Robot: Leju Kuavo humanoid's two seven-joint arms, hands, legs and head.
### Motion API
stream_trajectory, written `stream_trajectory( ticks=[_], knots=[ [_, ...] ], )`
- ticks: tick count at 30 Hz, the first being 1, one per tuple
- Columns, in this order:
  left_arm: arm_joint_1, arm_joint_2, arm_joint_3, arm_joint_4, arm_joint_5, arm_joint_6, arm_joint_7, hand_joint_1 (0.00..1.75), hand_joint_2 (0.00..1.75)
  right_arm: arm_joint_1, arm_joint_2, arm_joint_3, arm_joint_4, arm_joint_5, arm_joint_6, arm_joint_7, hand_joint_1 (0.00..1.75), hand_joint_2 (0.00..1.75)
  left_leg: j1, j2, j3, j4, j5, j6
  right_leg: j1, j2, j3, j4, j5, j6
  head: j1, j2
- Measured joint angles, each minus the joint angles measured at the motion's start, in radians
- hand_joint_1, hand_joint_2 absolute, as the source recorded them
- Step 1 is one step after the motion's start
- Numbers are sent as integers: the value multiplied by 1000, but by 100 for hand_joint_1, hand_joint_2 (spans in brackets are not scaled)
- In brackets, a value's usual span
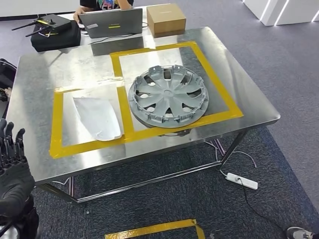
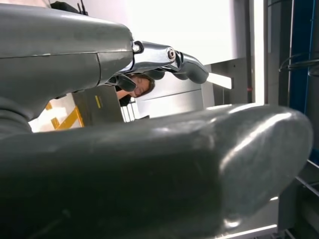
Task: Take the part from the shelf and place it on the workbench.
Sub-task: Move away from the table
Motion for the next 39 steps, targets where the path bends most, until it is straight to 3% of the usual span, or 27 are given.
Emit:
stream_trajectory(
  ticks=[2, 4, 5, 7, 9, 10, 11, 12, 13, 14, 16, 17, 19, 21, 23, 24, 25, 26, 27, 28, 29, 30, 32, 33, 35, 37, 39],
  knots=[
    [6, 0, 0, -4, -11, 6, 0, 0, 0, -3, 0, 0, 0, 10, -1, 12, 0, 0, -1, 1, -5, 0, 16, -10, 5, 2, 45, -82, -5, -7, 1, 0],
    [17, 0, 0, -10, -20, 12, 0, 0, 0, 1, -1, 0, 0, 17, -5, 15, 0, 0, 0, 1, -7, -4, 30, -20, 6, 1, 36, -89, 6, -17, 4, 0],
    [24, 0, -1, -13, -23, 14, 0, 0, 0, 2, -1, 0, 0, 19, -9, 7, 0, 0, 1, 0, -12, 1, 22, -26, 4, -1, 31, -90, 15, -25, 4, 0],
    [36, 0, -2, -19, -26, 19, 0, 0, 0, 3, -5, 0, 0, 17, -16, -18, 0, 0, 3, 0, -36, 62, -49, -39, -1, -5, 15, -93, 39, -40, -1, 0],
    [41, -1, -2, -21, -21, 19, 0, 0, 0, 2, -11, 0, 0, 12, -21, -39, 0, 0, 7, 0, -73, 194, -149, -49, -1, -7, -10, -92, 62, -44, -6, 0],
    [43, -1, -3, -21, -17, 18, 0, 0, 0, 2, -14, 0, 0, 10, -22, -45, 0, 0, 10, 0, -83, 252, -174, -53, -1, -8, -25, -91, 74, -43, -6, 0],
    [44, -1, -3, -21, -14, 17, 0, 0, 0, 2, -16, 0, 0, 8, -22, -48, 0, 0, 12, 0, -80, 284, -178, -55, -2, -10, -39, -91, 84, -42, -6, 0],
    [45, -1, -3, -21, -12, 16, 0, 0, 0, 2, -17, 0, 0, 6, -23, -50, 0, 0, 13, 0, -58, 278, -162, -56, -3, -11, -53, -90, 94, -39, -6, 0],
    [45, -1, -3, -21, -11, 16, 0, 0, 0, 1, -18, 0, 0, 5, -24, -51, 0, 0, 16, 0, -18, 235, -137, -57, -4, -11, -66, -89, 104, -35, -6, 0],
    [45, -1, -3, -21, -10, 15, 0, 0, 0, 0, -18, 0, 0, 4, -25, -52, 0, 0, 18, 0, 36, 168, -116, -59, -5, -10, -76, -87, 112, -29, -6, 0],
    [41, -1, -3, -21, -8, 13, 0, 0, 0, -1, -21, 0, -1, 5, -27, -52, 0, 0, 20, -3, 133, 28, -110, -54, -4, -9, -93, -82, 129, -16, -7, 0],
    [39, -1, -3, -21, -7, 10, 0, 0, 0, -1, -23, 0, -2, 7, -27, -53, 0, 0, 19, -5, 157, -11, -115, -49, -3, -8, -99, -81, 137, -10, -8, 0],
    [37, -1, -3, -21, -2, 5, 0, 0, 0, 1, -24, 0, -2, 10, -29, -52, 0, 0, 14, -6, 153, -26, -113, -28, -5, -8, -108, -82, 155, 2, -8, 0],
    [33, -1, -2, -21, 3, 0, 0, 0, 0, 5, -24, 0, -2, 10, -32, -48, 0, 0, 14, -2, 134, -25, -97, -8, -9, -7, -126, -62, 129, 11, -6, 0],
    [29, -1, -2, -21, 3, -2, 0, 0, 0, 6, -24, 0, -2, 11, -34, -41, 0, 0, 13, 1, 110, -25, -76, 8, -10, -8, -160, 36, 36, 16, -2, 0],
    [27, -1, -1, -21, 3, -3, 0, 0, 0, 6, -24, 0, -2, 11, -34, -38, 0, 0, 10, 1, 96, -25, -65, 11, -9, -7, -179, 107, -14, 18, -1, 0],
    [26, -1, -1, -21, 3, -4, 0, 0, 0, 5, -24, 0, -2, 11, -35, -37, 0, 0, 7, 2, 81, -24, -54, 13, -9, -7, -190, 172, -45, 18, -1, 0],
    [25, 0, 0, -21, 5, -5, 0, 0, 0, 5, -25, 0, -2, 11, -35, -35, 0, 0, 5, 2, 67, -24, -43, 14, -8, -7, -189, 212, -51, 17, -1, 0],
    [24, 0, 1, -21, 8, -6, 0, 0, 0, 5, -25, 0, -2, 11, -35, -31, 0, 0, 2, 2, 52, -23, -31, 14, -6, -7, -172, 219, -34, 14, -1, 0],
    [23, 0, 2, -21, 11, -8, 0, 0, 0, 5, -25, 0, -2, 11, -35, -26, 0, 0, 0, 2, 39, -23, -21, 13, -3, -7, -138, 190, -4, 10, -1, 0],
    [22, 0, 3, -21, 15, -10, 0, 0, 0, 4, -25, 0, -2, 10, -35, -22, 0, 0, -1, 2, 27, -23, -10, 11, -1, -7, -85, 126, 22, 4, -1, 0],
    [21, 0, 4, -21, 18, -12, 0, 0, 0, 2, -25, 0, -2, 10, -35, -18, 0, 0, -3, 1, 17, -22, 0, 8, 2, -7, -24, 43, 29, -1, -1, 0],
    [18, 0, 6, -21, 18, -14, 0, 0, 0, -2, -25, 0, -2, 10, -36, -15, 0, 0, -4, 2, 8, -22, 20, 0, 8, -5, 60, -87, 14, -8, -2, 0],
    [17, 0, 7, -21, 13, -13, 0, 0, 0, -3, -25, 0, -2, 10, -36, -12, 0, 0, -4, 3, 5, -23, 29, -5, 10, -4, 71, -113, 6, -9, -2, 0],
    [15, 1, 8, -21, -1, -12, 0, 0, 0, -2, -24, 0, -2, 11, -34, -5, 0, 0, -2, 2, -1, -24, 39, -17, 10, -6, 53, -115, 19, -20, -2, 0],
    [16, 3, 11, -21, -7, -11, 0, 0, 0, -1, -23, 0, -1, 12, -31, 1, 0, 0, -1, 0, -20, 14, -14, -30, 5, -9, 36, -116, 41, -37, -5, 0],
    [15, 5, 17, -20, -7, -14, 0, 0, 0, -2, -23, 0, -1, 13, -30, 1, 0, 0, 4, 0, -52, 131, -118, -41, 3, -11, 12, -113, 65, -45, -10, 0]
  ],
)
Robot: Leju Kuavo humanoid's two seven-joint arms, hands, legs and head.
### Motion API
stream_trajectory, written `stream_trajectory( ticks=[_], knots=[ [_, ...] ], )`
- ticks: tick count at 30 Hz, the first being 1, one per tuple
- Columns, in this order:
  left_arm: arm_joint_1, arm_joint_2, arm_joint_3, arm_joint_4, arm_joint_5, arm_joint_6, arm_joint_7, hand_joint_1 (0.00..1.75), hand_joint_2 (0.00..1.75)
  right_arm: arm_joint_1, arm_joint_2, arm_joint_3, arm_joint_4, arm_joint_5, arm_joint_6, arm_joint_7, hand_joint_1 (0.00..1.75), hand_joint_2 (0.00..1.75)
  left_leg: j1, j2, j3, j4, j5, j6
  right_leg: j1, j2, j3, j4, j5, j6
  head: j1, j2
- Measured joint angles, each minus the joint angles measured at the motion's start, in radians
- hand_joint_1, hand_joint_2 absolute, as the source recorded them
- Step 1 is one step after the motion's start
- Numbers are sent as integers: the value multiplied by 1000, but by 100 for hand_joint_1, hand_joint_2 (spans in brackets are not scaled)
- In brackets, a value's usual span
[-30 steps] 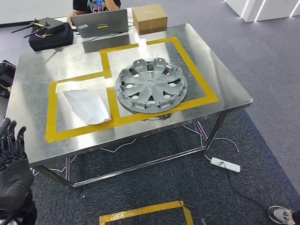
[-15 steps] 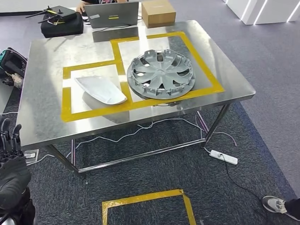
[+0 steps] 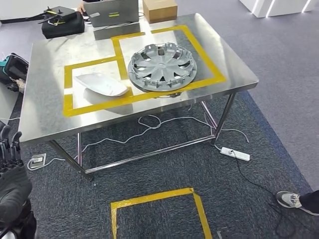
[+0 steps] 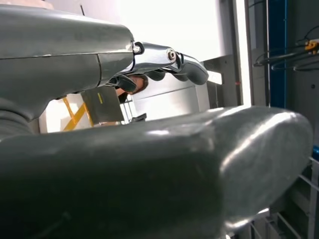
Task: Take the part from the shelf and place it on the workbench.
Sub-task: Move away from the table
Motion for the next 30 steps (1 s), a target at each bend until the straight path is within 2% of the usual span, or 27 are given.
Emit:
stream_trajectory(
  ticks=[1, 2, 3, 4, 5, 6, 7, 8, 9, 11, 12, 13, 14, 15, 16, 17, 18, 19, 22, 23, 24, 26, 27, 28, 29, 30],
  knots=[
    [0, 1, 2, 0, 0, -2, 0, 0, 0, 0, 0, 0, 0, 0, 0, -1, 0, 0, 2, 0, -15, 70, -38, -4, 0, 0, -17, 3, 12, -1, -1, 0],
    [0, 1, 4, 1, 0, -4, 0, 0, 0, 0, 0, 0, 0, 0, 0, -2, 0, 0, 3, 0, -20, 122, -53, -6, 0, -1, -35, 6, 23, 0, -1, 0],
    [0, 2, 5, 1, 0, -6, 0, 0, 0, 0, 0, 0, 0, 0, 0, -2, 0, 0, 3, 0, -12, 142, -45, -7, 0, -2, -53, 11, 33, 1, -1, 0],
    [0, 2, 6, 2, -1, -7, 0, 0, 0, 0, 0, 0, 0, 0, 0, -4, 0, 0, 4, 0, 15, 126, -20, -7, -1, -2, -71, 16, 43, 4, -1, 0],
    [0, 3, 6, 2, -1, -8, 0, 0, 0, 0, 0, 0, 0, 0, 0, -5, 0, 0, 5, 0, 59, 77, 6, -7, -1, -2, -87, 21, 52, 7, -1, 0],
    [-1, 3, 6, 2, -1, -9, 0, 0, 0, 0, 0, 0, 0, 0, 0, -6, 0, 0, 6, 0, 114, 6, 18, -6, -1, -1, -102, 26, 61, 12, -1, 0],
    [-3, 3, 6, 2, -1, -9, 0, 0, 0, 0, -1, 0, 0, 0, -1, -7, 0, 0, 5, -1, 165, -68, 17, -2, 0, 0, -113, 31, 69, 17, -1, 0],
    [-3, 3, 6, 1, -1, -10, 0, 0, 0, -1, -1, 0, -1, 0, -1, -8, 0, 0, 4, -2, 199, -122, 8, 3, 1, 1, -122, 34, 79, 22, -1, 0],
    [-4, 3, 6, 1, -1, -11, 0, 0, 0, -1, -2, 0, -1, 1, -1, -9, 0, 0, 1, -2, 216, -155, -1, 10, 2, 1, -128, 35, 88, 26, -1, 0],
    [-3, 3, 7, 1, -1, -14, 0, 0, 0, 1, -2, 0, -1, 1, -3, -9, 0, 0, -1, 0, 203, -162, 9, 28, -1, 1, -137, 34, 104, 35, -1, 0],
    [-3, 3, 7, 1, 0, -16, 0, 0, 0, 4, -2, 0, -1, 1, -3, -9, 0, 0, -1, 1, 193, -161, 18, 38, -2, 1, -146, 42, 91, 40, 0, 0],
    [-3, 3, 8, 1, -1, -17, 0, 0, 0, 6, -3, 0, -1, 1, -4, -9, 0, 0, 1, 3, 181, -161, 30, 46, -3, 2, -158, 67, 59, 45, 2, 0],
    [-3, 3, 8, 1, 0, -18, 0, 0, 0, 7, -3, 0, -1, 2, -4, -9, 0, 0, 2, 4, 169, -162, 42, 52, -4, 2, -173, 113, 10, 50, 3, 0],
    [-3, 3, 8, 1, 0, -18, 0, 0, 0, 7, -3, 0, 0, 2, -4, -9, 0, 0, 1, 4, 154, -161, 53, 55, -4, 2, -189, 176, -47, 53, 5, 0],
    [-3, 3, 8, 1, -1, -19, 0, 0, 0, 7, -3, 0, -1, 2, -3, -9, 0, 0, 0, 4, 139, -161, 66, 57, -4, 2, -202, 244, -90, 55, 6, 0],
    [-2, 3, 8, 1, -1, -19, 0, 0, 0, 6, -3, 0, -1, 2, -3, -9, 0, 0, -1, 4, 123, -161, 78, 57, -4, 2, -206, 300, -110, 56, 6, 0],
    [-2, 3, 8, 1, -1, -19, 0, 0, 0, 5, -3, 0, -1, 2, -3, -9, 0, 0, -2, 4, 111, -160, 88, 57, -4, 2, -206, 337, -115, 56, 6, 0],
    [-2, 3, 8, 1, -1, -20, 0, 0, 0, 5, -3, 0, -1, 3, -3, -9, 0, 0, -2, 4, 102, -160, 95, 56, -3, 2, -203, 354, -111, 55, 6, 0],
    [-2, 3, 8, 1, -1, -20, 0, 0, 0, 5, -3, 0, -1, 3, -4, -9, 0, 0, -3, 4, 97, -159, 99, 56, -3, 2, -197, 357, -102, 55, 6, 0],
    [-2, 3, 8, 1, -1, -20, 0, 0, 0, 5, -4, 0, -1, 3, -4, -10, 0, 0, -3, 4, 90, -159, 104, 55, -3, 2, -183, 346, -84, 54, 6, 0],
    [-2, 3, 9, 1, -1, -21, 0, 0, 0, 5, -4, 0, -1, 3, -4, -12, 0, 0, -3, 4, 79, -159, 111, 53, -3, 2, -151, 313, -59, 51, 6, 0],
    [-2, 3, 9, 1, -7, -20, 0, 0, 0, 0, -4, 0, -1, 5, 0, -19, 0, 0, -3, 7, 55, -157, 143, 41, 2, 0, -14, 130, -49, 40, 4, 0],
    [-3, 3, 9, 1, -11, -19, 0, 0, 0, -2, -4, 0, -1, 6, 2, -23, 0, 0, -3, 10, 48, -157, 157, 33, 5, 1, 40, 51, -59, 33, 4, 0],
    [-3, 3, 9, 0, -16, -18, 0, 0, 0, -4, -4, 0, -1, 6, 4, -25, 0, 0, -2, 13, 45, -156, 167, 24, 6, 2, 76, -9, -74, 24, 3, 0],
    [-3, 3, 9, 0, -17, -17, 0, 0, 0, -3, -4, 0, -1, 6, 5, -25, 0, 0, -1, 13, 42, -151, 160, 17, 5, 5, 71, -9, -69, 17, 3, 0],
    [-3, 3, 9, 0, -19, -16, 0, 0, 0, -2, -4, 0, -1, 6, 6, -25, 0, 0, 0, 12, 35, -131, 135, 11, 3, 7, 64, -8, -60, 9, 0, 0]
  ],
)
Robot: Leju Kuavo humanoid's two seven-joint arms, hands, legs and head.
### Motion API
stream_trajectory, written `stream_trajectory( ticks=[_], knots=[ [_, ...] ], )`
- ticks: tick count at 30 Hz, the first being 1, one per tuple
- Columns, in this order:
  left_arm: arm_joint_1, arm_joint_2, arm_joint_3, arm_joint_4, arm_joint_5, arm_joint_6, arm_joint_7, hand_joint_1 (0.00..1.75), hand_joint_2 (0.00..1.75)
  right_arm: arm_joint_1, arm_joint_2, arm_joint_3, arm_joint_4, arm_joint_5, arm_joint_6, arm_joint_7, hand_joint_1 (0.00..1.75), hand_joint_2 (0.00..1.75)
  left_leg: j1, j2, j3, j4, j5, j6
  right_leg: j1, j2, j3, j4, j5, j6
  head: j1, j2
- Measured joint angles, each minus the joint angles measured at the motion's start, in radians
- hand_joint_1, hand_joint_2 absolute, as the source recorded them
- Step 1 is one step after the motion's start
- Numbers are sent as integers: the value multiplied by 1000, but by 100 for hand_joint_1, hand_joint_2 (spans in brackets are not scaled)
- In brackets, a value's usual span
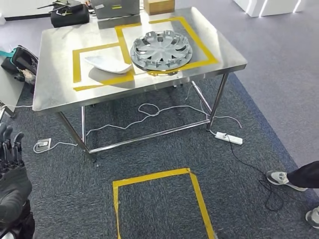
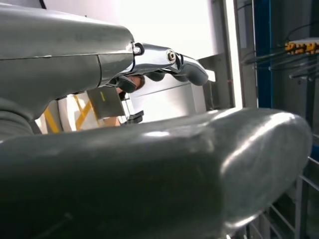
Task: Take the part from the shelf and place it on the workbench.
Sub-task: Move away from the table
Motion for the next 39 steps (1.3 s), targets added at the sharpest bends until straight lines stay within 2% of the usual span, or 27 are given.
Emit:
stream_trajectory(
  ticks=[1, 3, 4, 5, 6, 7, 9, 10, 11, 13, 15, 16, 18, 19, 20, 21, 22, 24, 26, 29, 31, 33, 34, 35, 36, 37, 39],
  knots=[
    [0, 0, 0, 0, -1, 1, 0, 0, 0, 1, 0, 0, 0, 0, 1, 0, 0, 0, 1, -2, -13, 39, -41, -6, -2, 2, -8, 0, 9, -7, -2, 0],
    [0, 0, 0, 0, -4, 4, 0, 0, 0, 2, -1, 0, 0, 0, 3, 0, 0, 0, 3, -3, -52, 168, -136, -13, -2, 9, -25, 1, 27, -13, -6, 0],
    [0, 0, 0, 0, -5, 7, 0, 0, 0, 3, -1, 0, 0, 0, 4, 0, 0, 0, 4, -4, -67, 227, -160, -15, -2, 14, -33, 2, 35, -13, -5, 0],
    [0, 0, -1, 0, -6, 9, 0, 0, 0, 4, -1, -1, 0, 0, 5, 1, 0, 0, 4, -4, -70, 261, -164, -16, -2, 20, -41, 4, 43, -12, -5, 0],
    [0, 0, -1, 0, -7, 12, 0, 0, 0, 5, -1, -1, 0, 0, 6, 2, 0, 0, 4, -6, -55, 258, -150, -15, -2, 27, -48, 6, 49, -10, -5, 0],
    [0, 0, -1, 0, -8, 14, 0, 0, 0, 7, 0, -1, 0, 1, 7, 3, 0, 0, 5, -10, -21, 216, -123, -13, -2, 34, -55, 9, 53, -8, -5, 0],
    [0, 0, -1, 0, -9, 17, 0, 0, 0, 8, 0, 0, 0, 2, 8, 4, 0, 0, 8, -38, 71, 80, -80, -8, -3, 51, -70, 17, 58, -3, -5, 0],
    [0, 0, -1, 0, -10, 18, 0, 0, 0, 6, 0, 0, 0, 2, 9, 4, 0, 0, 10, -52, 103, 27, -72, -5, -2, 59, -77, 21, 59, 1, -5, 0],
    [0, 0, -1, 0, -10, 18, 0, 0, 0, 5, 0, 0, 0, 3, 9, 4, 0, 0, 11, -62, 119, -4, -75, -2, -2, 68, -84, 26, 61, 5, -5, 0],
    [0, 0, -1, 0, -9, 19, 0, 0, 0, 6, -1, 0, 0, 3, 9, 4, 0, 0, 12, -55, 119, -16, -82, 6, -2, 83, -98, 29, 67, 16, -5, 0],
    [-1, 0, -1, 0, -9, 19, 0, 0, 0, 11, -1, 0, 0, 3, 9, 4, 0, 0, 15, -36, 114, -19, -79, 18, -2, 68, -119, 54, 50, 27, -2, 0],
    [-1, 0, -1, 0, -9, 19, 0, 0, 0, 11, -2, 0, 0, 3, 9, 4, 0, 0, 16, -26, 113, -21, -77, 25, -2, 49, -139, 93, 24, 32, 0, 0],
    [0, 0, -1, 0, -9, 20, 0, 0, 0, 9, -2, 0, 0, 4, 10, 4, 0, 0, 14, -5, 107, -21, -74, 33, -3, 13, -201, 230, -51, 41, 5, 0],
    [0, 0, -1, 0, -9, 21, 0, 0, 0, 9, -2, 0, 0, 4, 10, 4, 0, 0, 12, 6, 104, -21, -72, 35, -4, 6, -231, 296, -78, 44, 5, 0],
    [0, 0, -1, 0, -9, 22, 0, 0, 0, 10, -2, 0, 0, 4, 11, 4, 0, 0, 11, 17, 103, -21, -71, 36, -5, 2, -245, 332, -87, 46, 5, 0],
    [0, 0, -1, 0, -9, 23, 0, 0, 0, 11, -2, 0, 0, 4, 11, 4, 0, 0, 11, 26, 102, -21, -70, 36, -6, 1, -238, 327, -75, 47, 5, 0],
    [1, 0, -1, 0, -10, 24, 0, 0, 0, 12, -2, 0, 0, 5, 11, 4, 0, 0, 11, 35, 102, -20, -69, 35, -6, -4, -210, 279, -45, 47, 5, 0],
    [1, 0, -1, 0, -10, 26, 0, 0, 0, 10, -3, 0, 0, 6, 11, 4, 0, 0, 8, 51, 104, -18, -68, 29, -5, -36, -128, 130, 20, 44, 6, 0],
    [2, 0, -1, 0, -12, 27, 0, 0, 0, 7, -3, 0, 0, 8, 12, 3, 0, 0, 3, 65, 104, -15, -67, 20, -4, -58, -89, 45, 49, 35, 5, 0],
    [2, 1, -1, 0, -12, 28, 0, 0, 0, 10, -3, 0, 0, 10, 12, 3, 0, 0, 3, 78, 103, -12, -67, 5, -3, -37, -97, 42, 57, 15, 4, 0],
    [2, 0, -1, 0, -12, 28, 0, 0, 0, 10, -3, 0, 0, 10, 12, 3, 0, 0, 6, 49, 86, 28, -102, -6, -7, -20, -99, 41, 67, -1, 3, 0],
    [4, 1, -1, 0, -12, 29, 0, 0, 0, 7, -3, 0, 0, 10, 11, 3, 0, 0, 8, 10, 35, 146, -172, -12, -9, -2, -106, 40, 76, -11, 2, 0],
    [5, 1, -1, 0, -12, 29, 0, 0, 0, 7, -3, 0, 0, 10, 11, 3, 0, 0, 8, 1, 5, 213, -201, -13, -8, 9, -111, 41, 80, -13, 2, 0],
    [7, 1, 0, 0, -12, 29, 0, 0, 0, 7, -3, 0, 0, 10, 12, 3, 0, 0, 8, -2, -16, 260, -213, -13, -7, 20, -115, 41, 82, -14, 3, 0],
    [8, 1, 0, 0, -12, 29, 0, 0, 0, 8, -3, 0, 0, 11, 12, 3, 0, 0, 8, -4, -23, 273, -205, -11, -6, 32, -117, 41, 85, -13, 3, 0],
    [8, 1, 0, 0, -12, 29, 0, 0, 0, 9, -3, 0, 0, 11, 13, 3, 0, 0, 8, -7, -11, 248, -179, -8, -6, 44, -119, 42, 86, -12, 3, 0],
    [8, 1, 0, 0, -13, 30, 0, 0, 0, 8, -3, 0, 0, 11, 14, 3, 0, 0, 9, -33, 48, 126, -109, 0, -5, 67, -120, 43, 89, -7, 2, 0]
  ],
)
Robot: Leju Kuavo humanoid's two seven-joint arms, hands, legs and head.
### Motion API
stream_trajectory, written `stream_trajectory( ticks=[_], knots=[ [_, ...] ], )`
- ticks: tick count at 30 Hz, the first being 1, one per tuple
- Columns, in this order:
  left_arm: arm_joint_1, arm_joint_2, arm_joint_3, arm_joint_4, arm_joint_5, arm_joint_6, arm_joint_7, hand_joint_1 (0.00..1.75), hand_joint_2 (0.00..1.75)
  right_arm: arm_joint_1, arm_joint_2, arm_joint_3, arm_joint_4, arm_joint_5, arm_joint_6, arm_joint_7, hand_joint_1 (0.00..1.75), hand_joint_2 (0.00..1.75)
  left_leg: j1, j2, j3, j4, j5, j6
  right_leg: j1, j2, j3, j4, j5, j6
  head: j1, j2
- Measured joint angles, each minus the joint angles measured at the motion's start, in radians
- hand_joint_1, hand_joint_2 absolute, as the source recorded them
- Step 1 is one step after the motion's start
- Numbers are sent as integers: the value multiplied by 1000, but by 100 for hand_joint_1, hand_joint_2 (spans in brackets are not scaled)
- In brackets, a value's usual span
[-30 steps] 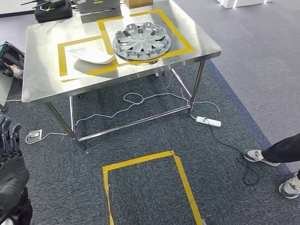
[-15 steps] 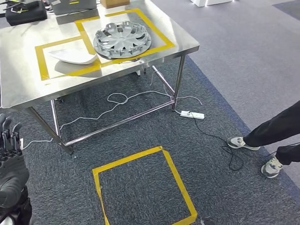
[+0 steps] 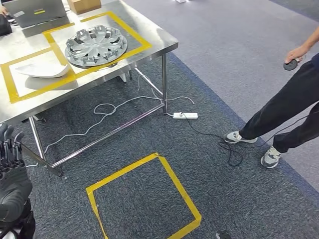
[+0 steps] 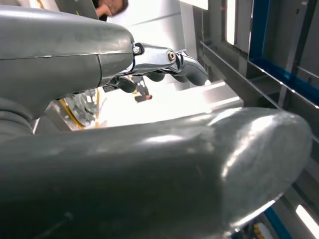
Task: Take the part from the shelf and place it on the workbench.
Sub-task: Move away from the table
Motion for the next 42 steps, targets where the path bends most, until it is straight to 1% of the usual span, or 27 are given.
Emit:
stream_trajectory(
  ticks=[2, 3, 5, 7, 9, 11, 12, 13, 14, 16, 17, 18, 20, 22, 25, 26, 27, 28, 29, 31, 32, 34, 35, 36, 38, 40, 42],
  knots=[
    [0, 0, 0, 0, -2, 1, 0, 0, 0, -2, 0, 0, 0, 0, 1, 0, 0, 0, 3, -33, 47, -106, 31, 6, 2, 21, -10, 6, 3, 9, 1, 0],
    [0, 0, 0, 0, -3, 2, 0, 0, 0, -3, 0, 0, 0, 0, 1, 0, 0, 0, 3, -42, 54, -126, 31, 8, 1, 30, -17, 8, 5, 15, 1, 0],
    [-1, 0, 0, 0, -4, 4, 0, 0, 0, 1, 0, 0, 0, -1, 1, 0, 0, 0, 2, -28, 52, -132, 32, 16, -2, 40, -32, 9, 10, 27, 1, 0],
    [-2, 0, 0, 0, -4, 4, 0, 0, 0, 3, 0, 0, 0, -1, 1, 0, 0, 0, 5, -7, 51, -136, 37, 27, -2, 2, -54, 43, -15, 38, 7, 0],
    [0, 0, 0, 0, -4, 4, 0, 0, 0, 1, 0, 0, 0, -1, 2, 0, 0, 0, 5, 17, 50, -137, 39, 34, -2, -51, -105, 153, -78, 47, 15, 0],
    [2, 0, 0, 0, -4, 4, 0, 0, 0, -1, 1, 0, 0, -1, 3, 1, 0, 0, 3, 41, 47, -137, 39, 36, -6, -64, -155, 272, -128, 54, 17, 0],
    [2, 0, 0, 0, -4, 4, 0, 0, 0, 0, 1, 0, 0, -1, 3, 1, 0, 0, 3, 52, 46, -137, 40, 36, -7, -65, -158, 290, -129, 56, 17, 0],
    [3, 1, 0, 0, -4, 4, 0, 0, 0, 1, 1, 0, 0, -1, 3, 2, 0, 0, 3, 63, 46, -137, 40, 36, -7, -68, -141, 268, -112, 57, 17, 0],
    [3, 1, 0, 0, -6, 4, 0, 0, 0, 2, 1, 0, 0, -1, 3, 2, 0, 0, 3, 73, 47, -136, 40, 34, -8, -75, -104, 208, -83, 57, 17, 0],
    [2, 1, 0, 0, -9, 3, 0, 0, 0, 0, 2, 0, 0, -1, 3, 3, 0, 0, 0, 89, 49, -134, 39, 27, -7, -111, -25, 68, -35, 52, 17, 0],
    [2, 1, -1, 0, -11, 4, 0, 0, 0, -2, 2, 0, 0, -1, 4, 3, 0, 0, -3, 96, 50, -133, 40, 21, -6, -123, -2, 27, -24, 47, 15, 0],
    [2, 1, -1, 0, -12, 4, 0, 0, 0, -3, 3, 0, 0, -1, 4, 3, 0, 0, -6, 102, 50, -133, 40, 15, -4, -128, 3, 11, -23, 40, 14, 0],
    [1, 1, -1, 0, -11, 4, 0, 0, 0, -2, 3, 0, 0, -2, 6, 3, 0, 0, -5, 114, 51, -134, 41, 3, -2, -109, -3, 13, -19, 24, 12, 0],
    [0, 1, -2, 0, -10, 4, 0, 0, 0, -1, 4, 0, 0, -2, 8, 2, 0, 0, 0, 93, 44, -112, 18, -10, -4, -92, -4, 9, -11, 9, 11, 0],
    [3, 2, -2, 0, -10, 4, 0, 0, 0, -4, 5, 0, 0, -2, 10, 1, 0, 0, 2, 37, -31, 61, -84, -17, -6, -64, -12, 7, 1, -6, 8, 0],
    [5, 2, -2, 0, -11, 5, 0, 0, 0, -4, 5, 0, 0, -2, 10, 1, 0, 0, 2, 31, -60, 124, -108, -17, -5, -52, -15, 8, 3, -7, 8, 0],
    [5, 2, -2, 0, -11, 5, 0, 0, 0, -3, 5, 0, 0, -2, 11, 1, 0, 0, 2, 28, -76, 157, -112, -16, -4, -40, -17, 8, 4, -6, 8, 0],
    [6, 2, -2, 0, -11, 6, 0, 0, 0, -2, 5, 0, 0, -2, 11, 2, 0, 0, 2, 26, -74, 152, -96, -14, -4, -28, -18, 8, 6, -5, 8, 0],
    [6, 2, -2, 0, -10, 6, 0, 0, 0, -1, 5, 0, 0, -1, 11, 2, 0, 0, 2, 22, -53, 109, -63, -11, -4, -16, -18, 9, 7, -4, 8, 0],
    [6, 3, -2, 0, -4, 6, 0, 0, 0, -2, 5, 0, 0, -1, 11, 3, 0, 0, 4, -8, 13, -29, 5, -4, -3, 8, -20, 13, 8, 2, 8, 0],
    [6, 3, -1, 0, 0, 5, 0, 0, 0, -3, 5, 0, 0, -1, 11, 3, 0, 0, 5, -23, 37, -83, 22, -1, -3, 18, -24, 16, 8, 7, 8, 0],
    [5, 2, 0, 0, 3, 3, 0, 0, 0, -2, 5, 0, 0, 0, 11, 4, 0, 0, 5, -39, 53, -124, 25, 6, -3, 35, -33, 17, 11, 19, 9, 0],
    [4, 2, 0, 0, 3, 2, 0, 0, 0, -1, 5, 0, 0, 1, 11, 4, 0, 0, 5, -31, 52, -125, 26, 10, -5, 43, -39, 15, 14, 26, 9, 0],
    [3, 2, 0, 0, 2, 1, 0, 0, 0, 1, 4, 0, 0, 1, 10, 4, 0, 0, 6, -22, 52, -128, 28, 16, -6, 41, -43, 16, 13, 33, 9, 0],
    [2, 1, 0, 0, 1, 0, 0, 0, 0, 1, 4, 0, 0, 2, 10, 4, 0, 0, 9, -1, 53, -134, 33, 29, -3, 2, -70, 63, -17, 43, 15, 0],
    [3, 0, 0, 0, 2, 1, 0, 0, 0, -3, 4, 0, 0, 3, 10, 6, 0, 0, 7, 21, 53, -134, 33, 34, -2, -47, -127, 189, -83, 49, 21, 0],
    [3, 0, 2, 0, 6, 1, 0, 0, 0, -4, 4, 1, 0, 4, 9, 12, 0, 0, 4, 43, 53, -133, 32, 35, -5, -63, -172, 294, -121, 53, 21, 0]
  ],
)
